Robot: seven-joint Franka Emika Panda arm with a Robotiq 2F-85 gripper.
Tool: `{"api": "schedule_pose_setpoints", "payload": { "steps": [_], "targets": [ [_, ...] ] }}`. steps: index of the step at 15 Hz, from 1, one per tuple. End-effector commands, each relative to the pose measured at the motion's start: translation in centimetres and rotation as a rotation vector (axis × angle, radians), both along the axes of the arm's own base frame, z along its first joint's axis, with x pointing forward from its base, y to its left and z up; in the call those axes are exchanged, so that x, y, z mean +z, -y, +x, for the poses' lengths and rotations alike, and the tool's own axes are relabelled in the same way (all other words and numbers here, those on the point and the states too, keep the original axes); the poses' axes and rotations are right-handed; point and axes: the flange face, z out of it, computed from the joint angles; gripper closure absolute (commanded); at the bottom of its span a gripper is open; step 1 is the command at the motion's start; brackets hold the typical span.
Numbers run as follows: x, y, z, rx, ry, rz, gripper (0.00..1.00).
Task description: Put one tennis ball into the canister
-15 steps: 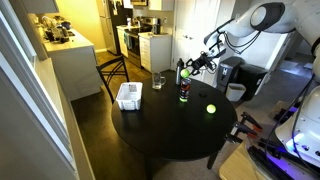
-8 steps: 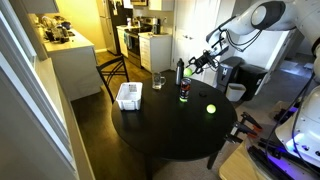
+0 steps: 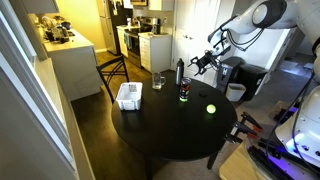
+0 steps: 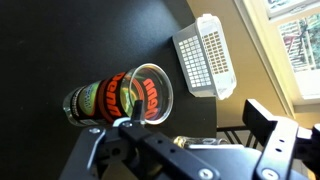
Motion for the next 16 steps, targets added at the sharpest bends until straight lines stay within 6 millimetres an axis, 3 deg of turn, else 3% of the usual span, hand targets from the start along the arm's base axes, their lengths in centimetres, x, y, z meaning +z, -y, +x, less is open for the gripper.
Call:
{"api": "schedule_pose_setpoints", "payload": {
  "steps": [1, 5, 6, 16],
  "targets": [
    [1.1, -0.4, -1.3, 0.005, 0.01, 0.022, 0.0],
    [1.4, -0.6, -1.5, 0.005, 0.002, 0.052, 0.0],
    [0.2, -0.2, -0.4, 0.003, -0.009, 0.024, 0.0],
    [0.3, -0.3, -0.5, 0.007, -0.01, 0.032, 0.0]
  ]
}}
